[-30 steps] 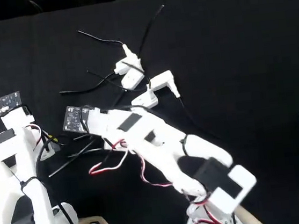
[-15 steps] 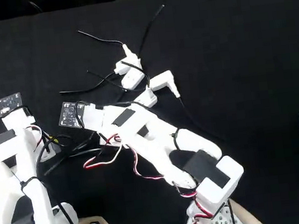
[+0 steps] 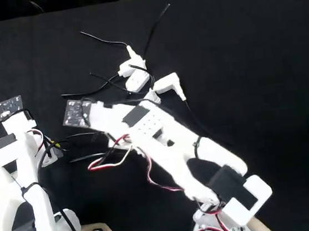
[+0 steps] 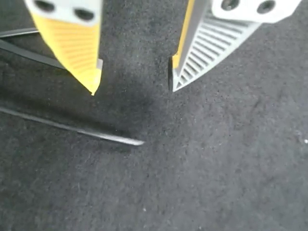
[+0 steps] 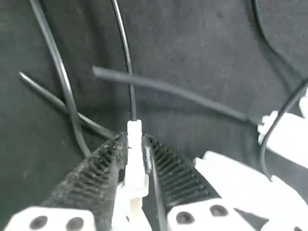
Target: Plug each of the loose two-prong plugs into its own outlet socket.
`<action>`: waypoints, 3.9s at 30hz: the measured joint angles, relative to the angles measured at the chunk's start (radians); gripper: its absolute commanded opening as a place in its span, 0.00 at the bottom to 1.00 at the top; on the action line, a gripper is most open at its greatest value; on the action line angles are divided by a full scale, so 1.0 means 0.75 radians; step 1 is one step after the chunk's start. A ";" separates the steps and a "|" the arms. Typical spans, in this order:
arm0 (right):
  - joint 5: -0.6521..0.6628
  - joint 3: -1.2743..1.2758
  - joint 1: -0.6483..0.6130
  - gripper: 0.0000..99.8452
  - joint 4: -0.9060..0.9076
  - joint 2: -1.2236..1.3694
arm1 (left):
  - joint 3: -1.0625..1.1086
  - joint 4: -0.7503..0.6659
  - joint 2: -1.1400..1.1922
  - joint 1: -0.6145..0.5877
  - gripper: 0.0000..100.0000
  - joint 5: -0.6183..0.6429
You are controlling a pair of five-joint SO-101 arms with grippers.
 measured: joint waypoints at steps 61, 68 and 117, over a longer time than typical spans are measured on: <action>-0.172 -1.227 0.149 0.01 1.162 0.301 | -0.033 0.002 -0.010 0.000 0.24 0.000; -0.397 -1.144 0.178 0.01 1.148 0.033 | -0.180 0.047 -0.016 0.000 0.24 0.000; -0.814 0.548 -0.078 0.01 -0.039 -1.348 | -0.229 0.344 -0.929 0.890 0.24 0.184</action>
